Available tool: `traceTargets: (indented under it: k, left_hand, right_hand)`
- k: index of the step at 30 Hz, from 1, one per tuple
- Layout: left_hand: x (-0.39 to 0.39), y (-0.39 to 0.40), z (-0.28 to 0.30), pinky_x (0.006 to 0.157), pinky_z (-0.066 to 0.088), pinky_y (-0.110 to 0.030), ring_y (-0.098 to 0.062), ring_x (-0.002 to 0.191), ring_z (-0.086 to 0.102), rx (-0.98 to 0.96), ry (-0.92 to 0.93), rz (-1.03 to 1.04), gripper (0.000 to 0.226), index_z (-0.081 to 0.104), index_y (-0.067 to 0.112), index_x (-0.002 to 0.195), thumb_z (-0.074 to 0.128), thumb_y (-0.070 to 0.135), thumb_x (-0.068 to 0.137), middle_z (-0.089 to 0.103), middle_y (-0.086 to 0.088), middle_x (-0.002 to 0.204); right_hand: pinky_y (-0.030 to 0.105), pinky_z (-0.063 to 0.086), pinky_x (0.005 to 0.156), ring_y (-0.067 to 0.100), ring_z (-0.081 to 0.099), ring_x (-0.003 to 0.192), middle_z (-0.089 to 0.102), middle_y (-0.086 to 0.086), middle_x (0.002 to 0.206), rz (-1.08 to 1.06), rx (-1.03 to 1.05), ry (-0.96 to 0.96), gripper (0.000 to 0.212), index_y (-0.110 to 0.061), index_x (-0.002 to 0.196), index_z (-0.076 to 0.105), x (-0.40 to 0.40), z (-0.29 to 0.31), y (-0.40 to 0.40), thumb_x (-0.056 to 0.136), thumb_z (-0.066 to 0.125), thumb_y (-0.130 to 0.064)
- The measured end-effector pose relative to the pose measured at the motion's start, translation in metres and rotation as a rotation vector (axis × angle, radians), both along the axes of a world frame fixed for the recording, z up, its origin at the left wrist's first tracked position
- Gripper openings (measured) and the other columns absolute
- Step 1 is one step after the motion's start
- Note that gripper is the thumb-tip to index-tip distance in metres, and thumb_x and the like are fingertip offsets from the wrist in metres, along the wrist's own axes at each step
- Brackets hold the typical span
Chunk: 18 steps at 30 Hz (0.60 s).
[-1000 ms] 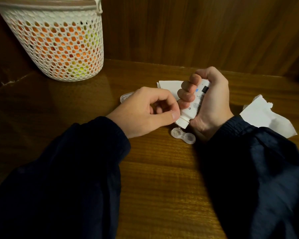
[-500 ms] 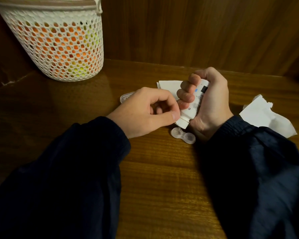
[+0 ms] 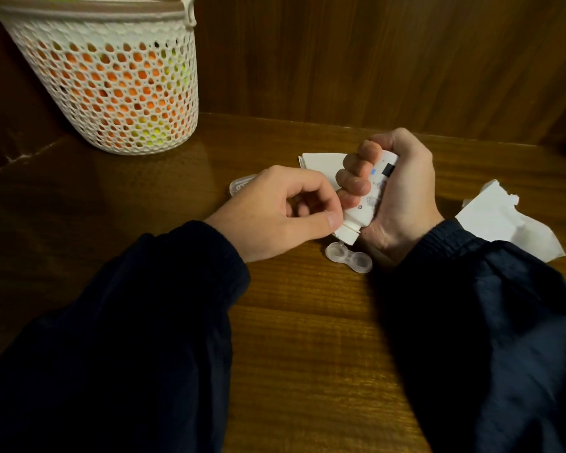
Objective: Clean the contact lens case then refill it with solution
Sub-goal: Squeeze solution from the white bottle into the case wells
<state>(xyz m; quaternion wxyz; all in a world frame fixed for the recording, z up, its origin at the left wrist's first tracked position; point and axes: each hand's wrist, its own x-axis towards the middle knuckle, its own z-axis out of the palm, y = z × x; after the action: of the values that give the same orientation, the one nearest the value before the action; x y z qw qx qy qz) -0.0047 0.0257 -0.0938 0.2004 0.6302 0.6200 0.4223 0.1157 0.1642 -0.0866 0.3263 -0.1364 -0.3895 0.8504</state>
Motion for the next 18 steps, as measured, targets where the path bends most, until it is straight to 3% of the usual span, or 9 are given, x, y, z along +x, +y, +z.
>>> traceTargets:
  k: [11, 18]
  left_hand:
    - [0.000, 0.000, 0.000, 0.071, 0.051, -0.052, -0.034, 0.087, 0.061, 0.014, 0.002, 0.009, 0.005, 0.076, 0.014, 0.096, 0.072, 0.016, 0.098, 0.072, -0.009, 0.097]
    - [0.003, 0.000, 0.000, 0.075, 0.054, -0.051, -0.027, 0.090, 0.065, 0.085, -0.028, -0.017, 0.006, 0.076, 0.015, 0.101, 0.072, 0.018, 0.098, 0.075, 0.000, 0.100]
  right_hand:
    - [0.021, 0.035, 0.042, 0.011, 0.040, 0.041, 0.045, -0.002, 0.056, -0.011, -0.021, 0.023, 0.035, -0.019, 0.062, 0.049, 0.001, -0.002, 0.000, 0.096, 0.046, -0.023]
    - [0.019, 0.038, 0.042, 0.009, 0.043, 0.041, 0.046, -0.005, 0.056, -0.002, -0.046, 0.053, 0.037, -0.019, 0.065, 0.052, 0.015, 0.012, 0.000, 0.100, 0.047, -0.031]
